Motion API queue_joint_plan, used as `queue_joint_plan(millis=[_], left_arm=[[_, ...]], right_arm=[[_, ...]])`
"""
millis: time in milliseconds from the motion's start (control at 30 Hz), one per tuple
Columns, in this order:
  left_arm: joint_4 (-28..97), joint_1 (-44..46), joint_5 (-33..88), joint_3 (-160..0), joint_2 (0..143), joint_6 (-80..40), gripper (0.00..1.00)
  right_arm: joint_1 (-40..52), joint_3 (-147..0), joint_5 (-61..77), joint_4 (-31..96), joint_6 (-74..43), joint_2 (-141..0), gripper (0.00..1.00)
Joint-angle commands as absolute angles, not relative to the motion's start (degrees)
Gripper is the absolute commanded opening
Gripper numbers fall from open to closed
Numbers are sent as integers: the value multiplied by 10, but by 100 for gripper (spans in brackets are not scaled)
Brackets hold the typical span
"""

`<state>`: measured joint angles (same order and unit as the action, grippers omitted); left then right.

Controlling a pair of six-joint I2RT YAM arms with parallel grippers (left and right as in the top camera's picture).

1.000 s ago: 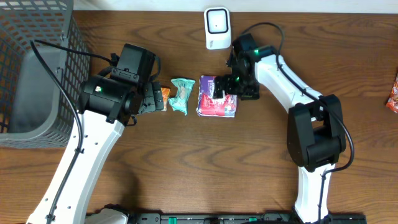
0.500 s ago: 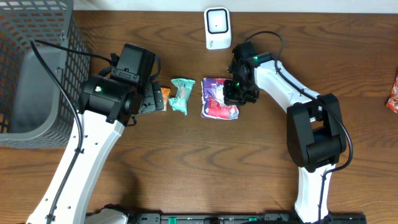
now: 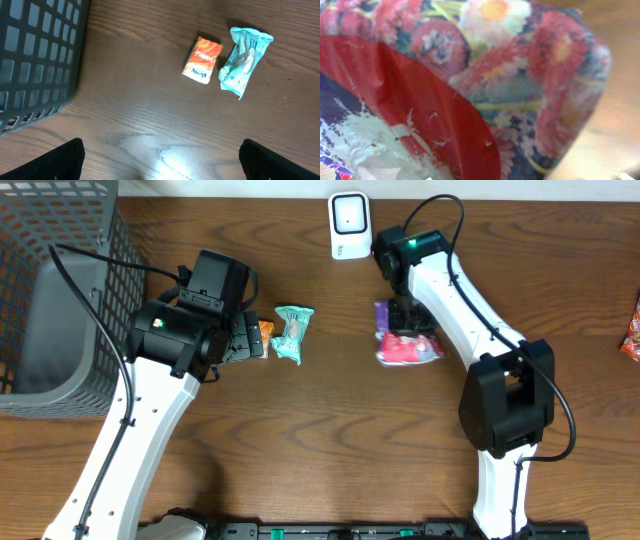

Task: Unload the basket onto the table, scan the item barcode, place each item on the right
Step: 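Lift the pink pack off the table with the right gripper, then carry the pink pack up to the scanner face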

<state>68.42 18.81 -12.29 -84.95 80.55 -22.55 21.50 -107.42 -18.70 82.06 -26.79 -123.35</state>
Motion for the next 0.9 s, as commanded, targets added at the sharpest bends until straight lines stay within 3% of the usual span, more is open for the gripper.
queue_joint_plan(millis=[0, 500, 867], left_arm=[[686, 185, -124, -854, 803, -230, 98], [686, 185, -124, -854, 803, -230, 98], [686, 185, -124, -854, 803, -230, 98]], right_arm=[[221, -1079, -363, 848, -329, -1231, 1], [225, -978, -444, 807, -347, -1232, 2], [260, -966, -442, 792, -347, -1237, 10]])
